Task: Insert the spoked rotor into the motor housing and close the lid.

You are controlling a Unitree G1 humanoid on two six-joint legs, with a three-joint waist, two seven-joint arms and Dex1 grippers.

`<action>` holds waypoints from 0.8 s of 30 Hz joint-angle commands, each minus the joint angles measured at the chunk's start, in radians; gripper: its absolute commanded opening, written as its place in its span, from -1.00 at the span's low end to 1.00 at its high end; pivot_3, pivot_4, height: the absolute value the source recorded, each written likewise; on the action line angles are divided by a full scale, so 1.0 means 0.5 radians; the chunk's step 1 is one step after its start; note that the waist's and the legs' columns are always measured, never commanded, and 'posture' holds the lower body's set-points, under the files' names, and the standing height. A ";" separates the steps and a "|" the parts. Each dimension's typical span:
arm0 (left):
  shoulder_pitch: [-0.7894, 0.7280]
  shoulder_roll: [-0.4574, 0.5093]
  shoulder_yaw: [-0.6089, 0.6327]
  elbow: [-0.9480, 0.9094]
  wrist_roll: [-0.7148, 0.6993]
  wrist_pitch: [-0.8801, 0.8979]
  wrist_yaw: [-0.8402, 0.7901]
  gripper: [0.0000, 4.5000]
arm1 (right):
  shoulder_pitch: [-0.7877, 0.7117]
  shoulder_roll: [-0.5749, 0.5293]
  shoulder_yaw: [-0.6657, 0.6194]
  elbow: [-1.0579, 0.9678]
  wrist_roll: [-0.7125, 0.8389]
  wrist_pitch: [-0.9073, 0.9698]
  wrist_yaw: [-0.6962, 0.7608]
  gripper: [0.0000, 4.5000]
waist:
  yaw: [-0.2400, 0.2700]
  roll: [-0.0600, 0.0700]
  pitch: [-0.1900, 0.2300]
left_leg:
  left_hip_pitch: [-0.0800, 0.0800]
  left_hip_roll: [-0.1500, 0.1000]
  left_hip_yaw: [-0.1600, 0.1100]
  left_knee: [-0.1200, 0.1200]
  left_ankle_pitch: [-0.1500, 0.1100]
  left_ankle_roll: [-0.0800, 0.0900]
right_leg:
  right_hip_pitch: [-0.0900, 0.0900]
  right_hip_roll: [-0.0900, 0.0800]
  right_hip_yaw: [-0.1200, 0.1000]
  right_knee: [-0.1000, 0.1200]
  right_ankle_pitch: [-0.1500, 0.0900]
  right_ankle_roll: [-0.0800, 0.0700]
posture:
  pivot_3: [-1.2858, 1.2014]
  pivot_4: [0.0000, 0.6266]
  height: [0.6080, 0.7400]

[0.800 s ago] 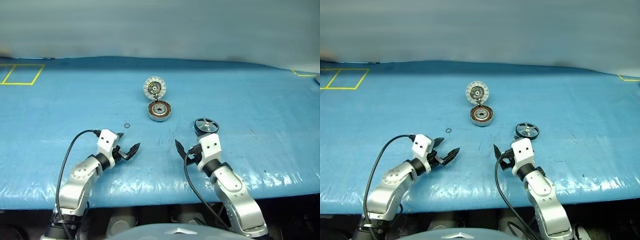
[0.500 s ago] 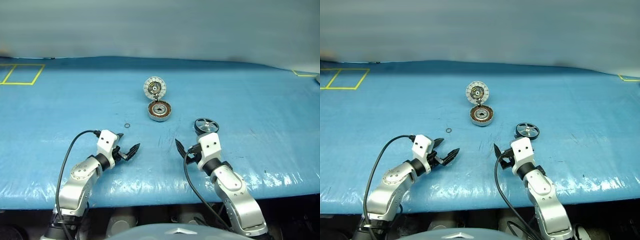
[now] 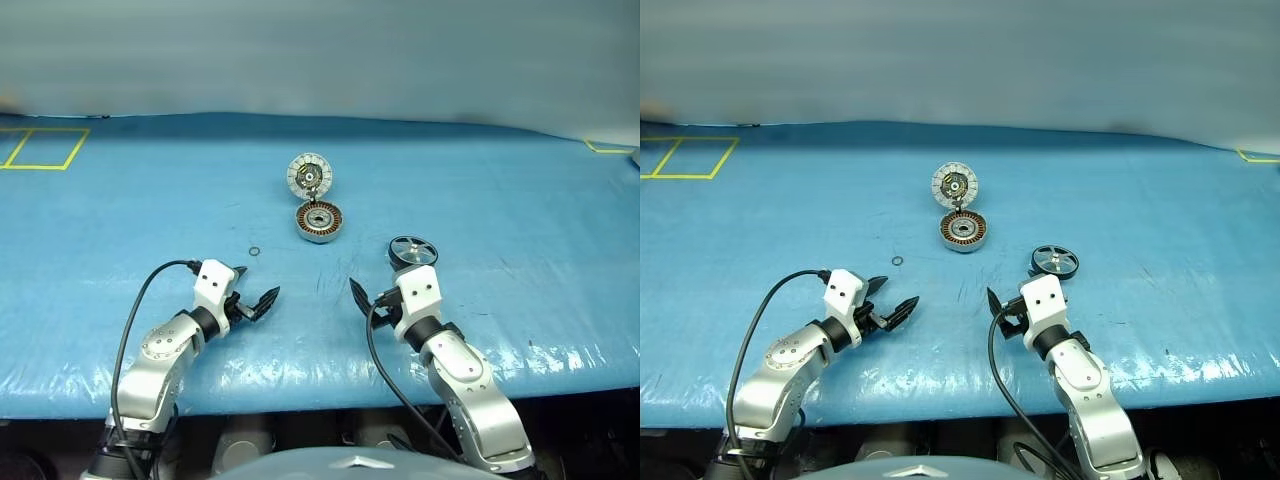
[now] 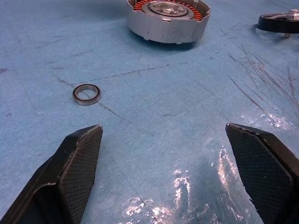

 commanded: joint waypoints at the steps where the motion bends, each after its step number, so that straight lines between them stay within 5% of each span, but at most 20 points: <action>1: -0.005 0.012 -0.002 -0.114 0.001 -0.014 -0.005 1.00 | -0.008 0.002 0.001 -0.034 -0.003 -0.038 0.008 0.99 | 0.000 0.000 0.000 | 0.000 0.000 0.000 0.000 0.000 0.000 | 0.000 0.000 0.000 0.000 0.000 0.000 | 0.03 -0.52 1.00; 15: 0.026 -0.003 0.006 -0.131 0.018 -0.026 0.027 1.00 | -0.073 -0.019 0.009 -0.044 -0.005 0.079 0.052 0.99 | -0.001 0.000 0.000 | 0.000 0.000 0.000 0.000 0.000 0.000 | 0.000 0.000 0.000 0.000 0.000 0.000 | 0.03 -0.52 1.00; 24: 0.057 -0.025 -0.018 -0.145 0.026 -0.048 0.053 1.00 | -0.608 -0.321 0.196 -0.206 0.033 1.045 0.298 0.99 | -0.004 0.001 0.001 | 0.000 0.000 0.001 0.001 0.000 0.000 | -0.001 -0.001 0.001 0.000 0.003 -0.004 | 0.03 -0.52 1.00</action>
